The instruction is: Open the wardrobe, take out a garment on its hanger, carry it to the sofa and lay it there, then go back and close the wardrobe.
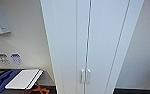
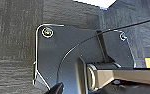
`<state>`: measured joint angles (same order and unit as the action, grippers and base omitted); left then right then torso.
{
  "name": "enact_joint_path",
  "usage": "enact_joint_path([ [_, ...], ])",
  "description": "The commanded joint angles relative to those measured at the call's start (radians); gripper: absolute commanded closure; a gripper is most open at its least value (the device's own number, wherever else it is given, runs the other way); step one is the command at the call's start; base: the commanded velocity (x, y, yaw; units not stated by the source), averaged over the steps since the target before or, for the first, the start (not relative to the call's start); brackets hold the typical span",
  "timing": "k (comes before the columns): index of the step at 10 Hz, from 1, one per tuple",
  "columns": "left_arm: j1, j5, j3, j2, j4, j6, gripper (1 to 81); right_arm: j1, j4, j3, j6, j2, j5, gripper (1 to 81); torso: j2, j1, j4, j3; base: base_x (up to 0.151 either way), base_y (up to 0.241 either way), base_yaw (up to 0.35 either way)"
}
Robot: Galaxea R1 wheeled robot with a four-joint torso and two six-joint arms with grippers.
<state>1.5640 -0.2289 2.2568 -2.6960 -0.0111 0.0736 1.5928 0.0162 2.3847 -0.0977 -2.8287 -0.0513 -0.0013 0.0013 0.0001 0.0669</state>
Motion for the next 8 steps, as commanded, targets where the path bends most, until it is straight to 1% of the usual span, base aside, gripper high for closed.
enact_joint_path([
  [1, -0.031, 0.048, -0.013, 0.019, 0.014, 0.0, 1.0, -0.035, 0.018, -0.009, -0.005, 0.009, 0.07, 1.0, 0.0, 0.0, 0.0, 0.0, 0.094, 0.0, 0.0],
  [4, -0.031, 0.048, -0.013, 0.017, 0.014, 0.0, 1.0, -0.035, 0.018, -0.009, -0.005, 0.009, 0.068, 1.0, 0.0, 0.0, 0.0, 0.0, 0.082, 0.0, 0.0],
  [8, -0.034, 0.055, -0.028, 0.022, 0.014, 0.0, 1.0, -0.041, 0.005, -0.019, -0.002, 0.012, 0.059, 1.0, 0.0, 0.001, 0.0, 0.0, 0.0, 0.0, 0.0],
])
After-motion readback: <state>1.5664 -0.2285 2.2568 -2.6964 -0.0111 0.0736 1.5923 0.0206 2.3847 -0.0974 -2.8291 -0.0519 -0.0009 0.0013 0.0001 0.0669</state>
